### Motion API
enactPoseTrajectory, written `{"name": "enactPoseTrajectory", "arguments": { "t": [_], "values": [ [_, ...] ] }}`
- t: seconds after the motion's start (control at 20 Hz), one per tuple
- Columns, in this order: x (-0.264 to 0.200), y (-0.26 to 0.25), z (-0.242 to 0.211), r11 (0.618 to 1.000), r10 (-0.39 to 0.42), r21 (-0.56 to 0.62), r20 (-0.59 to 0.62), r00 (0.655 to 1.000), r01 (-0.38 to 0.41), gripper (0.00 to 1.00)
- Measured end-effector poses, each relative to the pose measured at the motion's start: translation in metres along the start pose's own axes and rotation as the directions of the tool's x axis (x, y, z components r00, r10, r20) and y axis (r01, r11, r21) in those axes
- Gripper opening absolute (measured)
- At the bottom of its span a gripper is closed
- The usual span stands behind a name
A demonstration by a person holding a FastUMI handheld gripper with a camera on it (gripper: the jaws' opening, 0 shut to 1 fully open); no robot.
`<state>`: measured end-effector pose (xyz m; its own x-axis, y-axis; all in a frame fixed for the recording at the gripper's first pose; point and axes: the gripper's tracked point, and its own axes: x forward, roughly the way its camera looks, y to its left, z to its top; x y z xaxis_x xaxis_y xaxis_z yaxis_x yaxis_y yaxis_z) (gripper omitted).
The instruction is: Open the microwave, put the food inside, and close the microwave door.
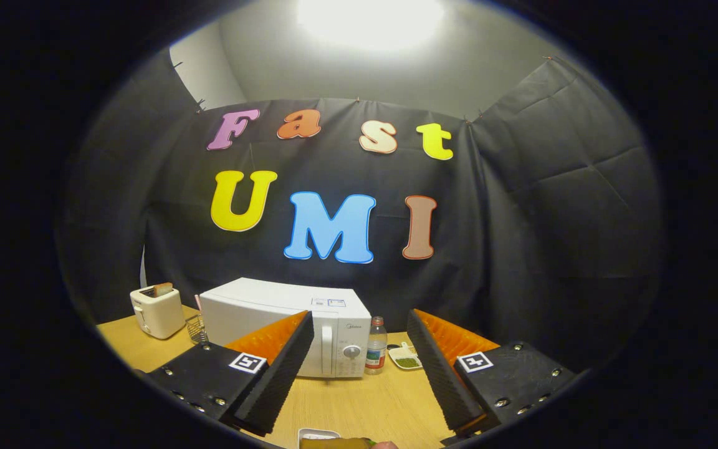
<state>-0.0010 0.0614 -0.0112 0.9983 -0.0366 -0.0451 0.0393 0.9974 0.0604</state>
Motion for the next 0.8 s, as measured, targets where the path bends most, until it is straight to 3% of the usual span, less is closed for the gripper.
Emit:
{"name": "enactPoseTrajectory", "arguments": {
  "t": [0.3, 0.8],
  "values": [
    [0.028, 0.025, -0.017, 0.999, 0.042, 0.007, -0.036, 0.998, -0.042, 0.96],
    [0.133, 0.036, -0.081, 0.988, 0.156, 0.015, -0.181, 0.971, -0.156, 0.96]
  ]
}}
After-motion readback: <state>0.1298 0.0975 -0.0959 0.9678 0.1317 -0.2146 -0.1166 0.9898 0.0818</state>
